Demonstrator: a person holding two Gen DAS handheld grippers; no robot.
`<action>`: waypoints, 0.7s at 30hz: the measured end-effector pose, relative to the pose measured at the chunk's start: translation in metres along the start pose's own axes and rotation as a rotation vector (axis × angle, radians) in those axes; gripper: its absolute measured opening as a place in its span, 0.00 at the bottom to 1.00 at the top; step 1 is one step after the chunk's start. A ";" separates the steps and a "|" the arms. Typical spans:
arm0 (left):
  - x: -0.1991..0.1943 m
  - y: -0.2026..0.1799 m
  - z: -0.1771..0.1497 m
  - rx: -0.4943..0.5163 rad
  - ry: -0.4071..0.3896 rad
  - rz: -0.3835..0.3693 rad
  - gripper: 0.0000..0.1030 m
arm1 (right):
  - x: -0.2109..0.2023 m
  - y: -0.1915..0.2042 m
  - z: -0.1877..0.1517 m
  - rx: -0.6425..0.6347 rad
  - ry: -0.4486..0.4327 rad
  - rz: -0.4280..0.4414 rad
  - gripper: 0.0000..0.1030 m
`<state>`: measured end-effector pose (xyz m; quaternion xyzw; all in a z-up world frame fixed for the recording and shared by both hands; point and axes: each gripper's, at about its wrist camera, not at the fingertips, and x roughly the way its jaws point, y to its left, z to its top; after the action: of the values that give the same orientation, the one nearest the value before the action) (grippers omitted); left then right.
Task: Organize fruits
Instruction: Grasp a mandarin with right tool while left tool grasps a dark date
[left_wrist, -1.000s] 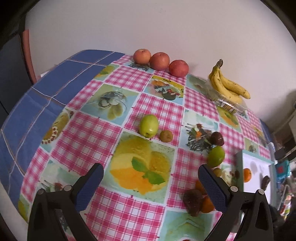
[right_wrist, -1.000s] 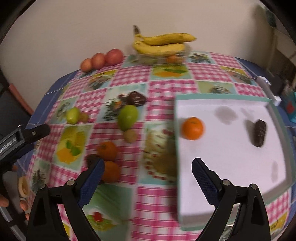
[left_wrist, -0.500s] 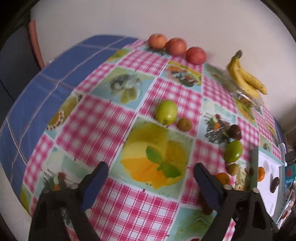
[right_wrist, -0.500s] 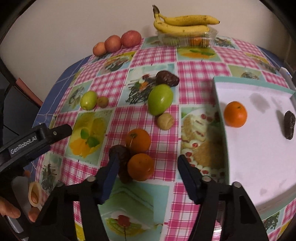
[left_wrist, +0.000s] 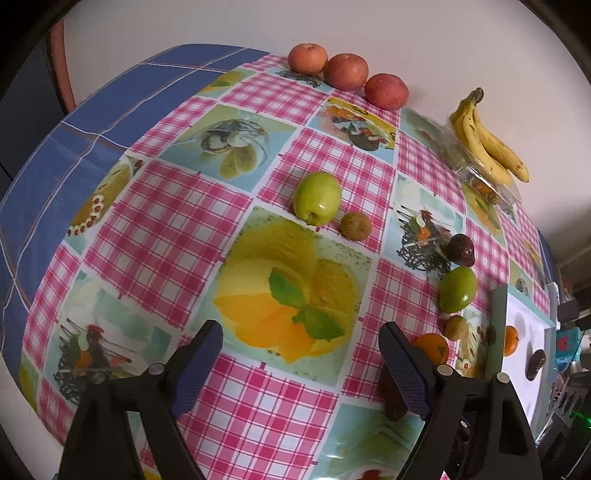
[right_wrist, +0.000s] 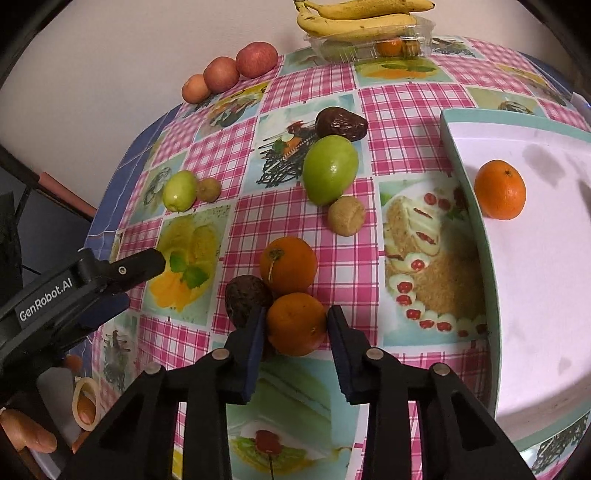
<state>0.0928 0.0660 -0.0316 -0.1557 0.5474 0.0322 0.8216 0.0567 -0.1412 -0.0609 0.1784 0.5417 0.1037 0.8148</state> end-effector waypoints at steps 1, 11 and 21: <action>0.001 -0.001 -0.001 0.001 0.002 -0.003 0.85 | 0.000 0.000 0.000 -0.003 0.000 -0.005 0.34; 0.006 -0.025 -0.010 0.025 0.031 -0.042 0.85 | -0.015 -0.020 0.001 -0.002 -0.010 -0.114 0.34; 0.018 -0.056 -0.026 0.058 0.099 -0.120 0.63 | -0.029 -0.043 0.000 -0.004 -0.001 -0.164 0.34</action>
<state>0.0896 0.0033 -0.0450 -0.1661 0.5778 -0.0406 0.7981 0.0446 -0.1909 -0.0539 0.1317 0.5538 0.0375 0.8213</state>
